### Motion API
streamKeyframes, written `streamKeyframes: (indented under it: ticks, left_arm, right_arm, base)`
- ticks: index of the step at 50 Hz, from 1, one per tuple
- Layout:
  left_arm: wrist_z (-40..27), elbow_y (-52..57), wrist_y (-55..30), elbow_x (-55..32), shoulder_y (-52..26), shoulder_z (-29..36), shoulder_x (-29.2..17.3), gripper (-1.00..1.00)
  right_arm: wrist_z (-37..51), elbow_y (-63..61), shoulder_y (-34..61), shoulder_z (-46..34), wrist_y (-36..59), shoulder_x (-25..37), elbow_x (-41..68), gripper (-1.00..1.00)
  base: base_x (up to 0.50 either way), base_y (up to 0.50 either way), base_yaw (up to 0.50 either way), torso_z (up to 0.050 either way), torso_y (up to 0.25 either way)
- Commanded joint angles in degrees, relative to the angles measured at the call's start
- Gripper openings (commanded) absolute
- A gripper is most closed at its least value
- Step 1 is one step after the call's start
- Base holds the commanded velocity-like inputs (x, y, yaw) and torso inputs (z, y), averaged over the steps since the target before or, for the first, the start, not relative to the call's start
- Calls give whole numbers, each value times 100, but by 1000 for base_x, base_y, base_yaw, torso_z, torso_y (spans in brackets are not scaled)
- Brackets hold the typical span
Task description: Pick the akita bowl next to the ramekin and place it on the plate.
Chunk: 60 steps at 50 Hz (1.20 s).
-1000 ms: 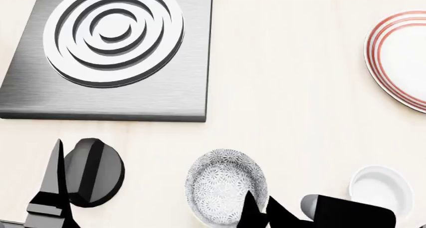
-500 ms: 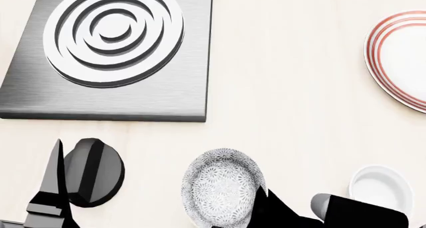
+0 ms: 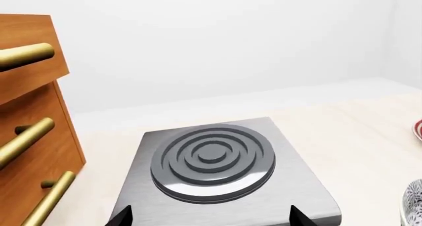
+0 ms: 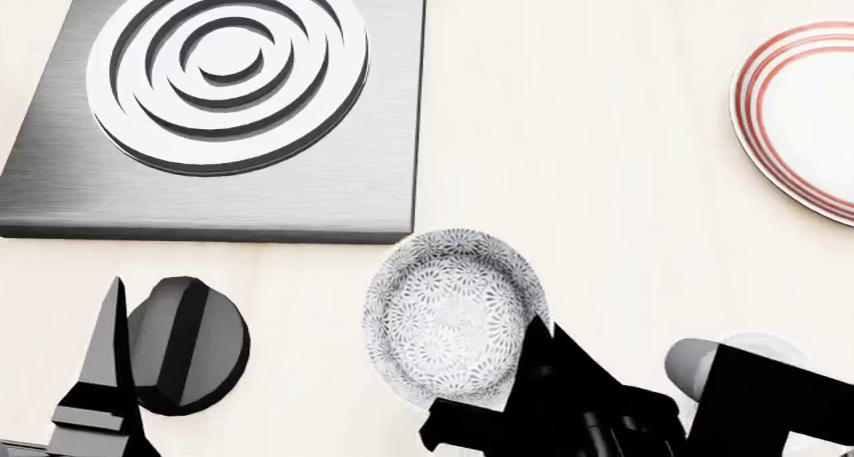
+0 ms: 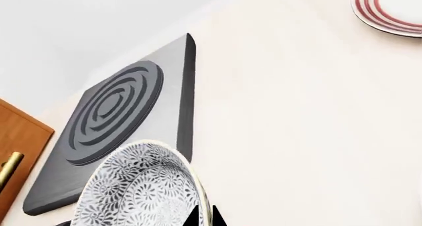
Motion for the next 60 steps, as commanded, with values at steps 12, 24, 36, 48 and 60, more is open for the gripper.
streamKeyframes:
  ticks: [12, 24, 36, 48, 60]
  left_arm:
    - [117, 48, 16, 33, 5, -83, 84, 100]
    - [113, 31, 50, 44, 24, -61, 73, 100]
    - [100, 23, 37, 26, -5, -35, 75, 100]
    - [101, 9, 70, 42, 3, -25, 51, 100]
    - [93, -3, 67, 32, -22, -1, 63, 100]
  right_arm:
    - [691, 382, 1144, 247, 54, 90, 1037, -100]
    - [695, 1051, 1764, 149, 102, 127, 1024, -100]
    - [499, 1812, 2329, 111, -2, 6, 944, -100]
    - [206, 2581, 2844, 68, -107, 3, 635, -100]
    - [-61, 3406, 3388, -69, -258, -41, 169, -100]
  base:
    - [0, 0, 0, 0, 0]
    - [0, 0, 0, 0, 0]
    - [0, 0, 0, 0, 0]
    - [0, 0, 0, 0, 0]
    - [0, 0, 0, 0, 1]
